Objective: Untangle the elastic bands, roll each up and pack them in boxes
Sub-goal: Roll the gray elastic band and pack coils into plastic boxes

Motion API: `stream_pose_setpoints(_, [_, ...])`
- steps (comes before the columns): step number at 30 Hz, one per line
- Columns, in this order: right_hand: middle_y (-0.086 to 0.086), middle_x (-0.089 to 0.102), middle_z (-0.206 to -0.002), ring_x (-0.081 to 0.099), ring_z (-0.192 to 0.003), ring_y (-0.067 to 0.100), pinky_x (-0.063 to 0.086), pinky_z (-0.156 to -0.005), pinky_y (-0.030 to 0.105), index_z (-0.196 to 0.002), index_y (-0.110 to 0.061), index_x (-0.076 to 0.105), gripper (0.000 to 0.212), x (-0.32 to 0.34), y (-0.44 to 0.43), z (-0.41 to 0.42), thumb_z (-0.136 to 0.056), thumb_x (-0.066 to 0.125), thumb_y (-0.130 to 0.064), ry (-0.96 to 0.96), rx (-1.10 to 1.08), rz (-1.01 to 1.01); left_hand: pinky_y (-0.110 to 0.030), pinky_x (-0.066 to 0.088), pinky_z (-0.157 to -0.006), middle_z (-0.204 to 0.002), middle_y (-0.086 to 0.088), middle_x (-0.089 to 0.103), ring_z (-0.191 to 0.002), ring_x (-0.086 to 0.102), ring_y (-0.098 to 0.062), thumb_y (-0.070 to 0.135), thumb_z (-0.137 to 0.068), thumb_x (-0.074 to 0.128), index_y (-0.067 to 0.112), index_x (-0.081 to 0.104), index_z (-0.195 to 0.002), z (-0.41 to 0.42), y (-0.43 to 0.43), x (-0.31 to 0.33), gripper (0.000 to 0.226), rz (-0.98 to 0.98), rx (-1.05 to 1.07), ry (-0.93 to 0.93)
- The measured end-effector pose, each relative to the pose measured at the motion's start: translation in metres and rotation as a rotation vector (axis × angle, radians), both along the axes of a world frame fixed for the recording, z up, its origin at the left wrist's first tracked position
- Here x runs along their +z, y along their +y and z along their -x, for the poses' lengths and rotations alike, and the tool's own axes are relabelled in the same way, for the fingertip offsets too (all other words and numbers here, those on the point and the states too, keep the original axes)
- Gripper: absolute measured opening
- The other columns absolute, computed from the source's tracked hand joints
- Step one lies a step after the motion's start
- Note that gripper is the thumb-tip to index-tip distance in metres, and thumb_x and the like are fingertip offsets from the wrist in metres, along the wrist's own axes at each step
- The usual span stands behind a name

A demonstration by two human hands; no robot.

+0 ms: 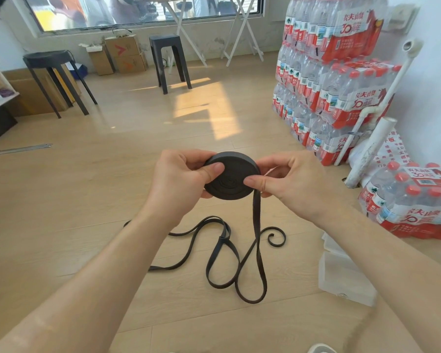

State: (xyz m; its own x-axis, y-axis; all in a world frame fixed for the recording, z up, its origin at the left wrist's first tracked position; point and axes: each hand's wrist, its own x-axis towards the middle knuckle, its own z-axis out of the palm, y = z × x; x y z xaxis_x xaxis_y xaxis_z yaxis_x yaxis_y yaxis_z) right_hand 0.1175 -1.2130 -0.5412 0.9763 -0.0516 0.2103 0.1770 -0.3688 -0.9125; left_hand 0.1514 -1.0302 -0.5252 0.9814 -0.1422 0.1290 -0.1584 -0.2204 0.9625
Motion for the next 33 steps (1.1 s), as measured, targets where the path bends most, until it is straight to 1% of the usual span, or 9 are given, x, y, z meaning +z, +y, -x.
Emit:
stream_pose_setpoints(4, [0.004, 0.073, -0.070, 0.063, -0.054, 0.008, 0.053, -0.054, 0.019, -0.088, -0.018, 0.076, 0.013, 0.001, 0.002, 0.000, -0.076, 0.079, -0.013, -0.016, -0.010, 0.043, -0.038, 0.060, -0.063, -0.079, -0.001, 0.074, -0.077, 0.072, -0.022, 0.003, -0.083, 0.068, 0.025, 0.069, -0.080, 0.000, 0.000, -0.001, 0.022, 0.010, -0.004, 0.007])
stream_pose_setpoints(9, [0.000, 0.075, -0.076, 0.065, -0.059, 0.004, 0.051, -0.057, 0.014, -0.089, -0.017, 0.076, 0.017, 0.002, 0.003, 0.002, -0.074, 0.080, -0.010, -0.023, 0.012, 0.008, -0.039, 0.061, -0.063, -0.081, -0.004, 0.074, -0.079, 0.071, -0.024, 0.004, -0.083, 0.068, 0.021, 0.070, -0.082, -0.002, 0.001, -0.002, 0.018, 0.039, 0.019, 0.047])
stream_pose_setpoints(12, [0.001, 0.075, -0.078, 0.068, -0.067, 0.014, 0.056, -0.063, 0.022, -0.089, -0.022, 0.076, 0.020, -0.001, 0.003, 0.001, -0.073, 0.081, -0.013, -0.045, 0.012, 0.040, -0.039, 0.060, -0.060, -0.081, -0.006, 0.073, -0.081, 0.071, -0.025, 0.003, -0.083, 0.068, 0.019, 0.071, -0.083, -0.002, 0.001, -0.001, 0.016, 0.061, 0.033, 0.072])
stream_pose_setpoints(16, [0.002, 0.074, -0.078, 0.065, -0.065, 0.015, 0.055, -0.059, 0.027, -0.090, -0.025, 0.075, 0.018, -0.001, 0.004, 0.000, -0.076, 0.079, -0.013, -0.065, -0.003, 0.030, -0.040, 0.060, -0.059, -0.086, -0.010, 0.072, -0.084, 0.069, -0.028, 0.003, -0.084, 0.067, 0.013, 0.071, -0.087, -0.001, 0.000, -0.001, 0.012, 0.125, 0.049, 0.133])
stream_pose_setpoints(20, [-0.009, 0.072, -0.074, 0.063, -0.063, -0.002, 0.051, -0.061, 0.013, -0.084, -0.029, 0.072, 0.019, -0.001, 0.005, 0.000, -0.079, 0.077, -0.012, -0.095, -0.007, 0.064, -0.040, 0.060, -0.058, -0.091, -0.013, 0.071, -0.086, 0.069, -0.029, 0.003, -0.085, 0.065, 0.009, 0.070, -0.091, -0.001, 0.000, -0.002, 0.010, 0.172, 0.042, 0.193])
stream_pose_setpoints(23, [-0.011, 0.071, -0.074, 0.063, -0.068, 0.001, 0.050, -0.064, 0.012, -0.086, -0.025, 0.074, 0.013, -0.002, 0.004, 0.000, -0.080, 0.076, -0.013, -0.105, -0.015, 0.177, -0.043, 0.060, -0.063, -0.099, -0.016, 0.071, -0.093, 0.068, -0.030, 0.003, -0.088, 0.061, 0.007, 0.068, -0.097, -0.003, 0.003, -0.004, 0.012, 0.120, -0.047, 0.273])
stream_pose_setpoints(26, [-0.009, 0.068, -0.070, 0.060, -0.071, 0.007, 0.047, -0.062, 0.013, -0.088, -0.019, 0.075, 0.007, -0.001, 0.003, 0.003, -0.081, 0.075, -0.017, -0.146, -0.004, 0.369, -0.041, 0.058, -0.075, -0.098, -0.007, 0.072, -0.096, 0.067, -0.026, 0.003, -0.091, 0.057, 0.015, 0.064, -0.096, -0.007, 0.005, -0.004, 0.015, -0.044, -0.164, 0.236])
stream_pose_setpoints(30, [-0.009, 0.056, -0.066, 0.050, -0.062, 0.011, 0.031, -0.054, 0.015, -0.086, -0.014, 0.072, 0.007, -0.001, 0.003, 0.002, -0.082, 0.070, -0.020, -0.264, 0.034, 0.727, -0.023, 0.048, -0.082, -0.099, 0.016, 0.067, -0.095, 0.061, -0.004, 0.010, -0.085, 0.063, 0.034, 0.064, -0.106, 0.000, 0.004, -0.002, 0.032, -0.579, -0.224, -0.243])
stream_pose_setpoints(33, [-0.002, 0.058, -0.067, 0.052, -0.064, 0.018, 0.031, -0.057, 0.025, -0.079, -0.014, 0.069, 0.011, -0.006, 0.011, 0.002, -0.075, 0.062, -0.022, -0.328, 0.096, 0.834, -0.030, 0.049, -0.073, -0.085, 0.011, 0.069, -0.082, 0.060, -0.012, 0.026, -0.086, 0.061, 0.034, 0.068, -0.102, 0.008, -0.002, -0.002, 0.019, -0.913, -0.260, -0.404])
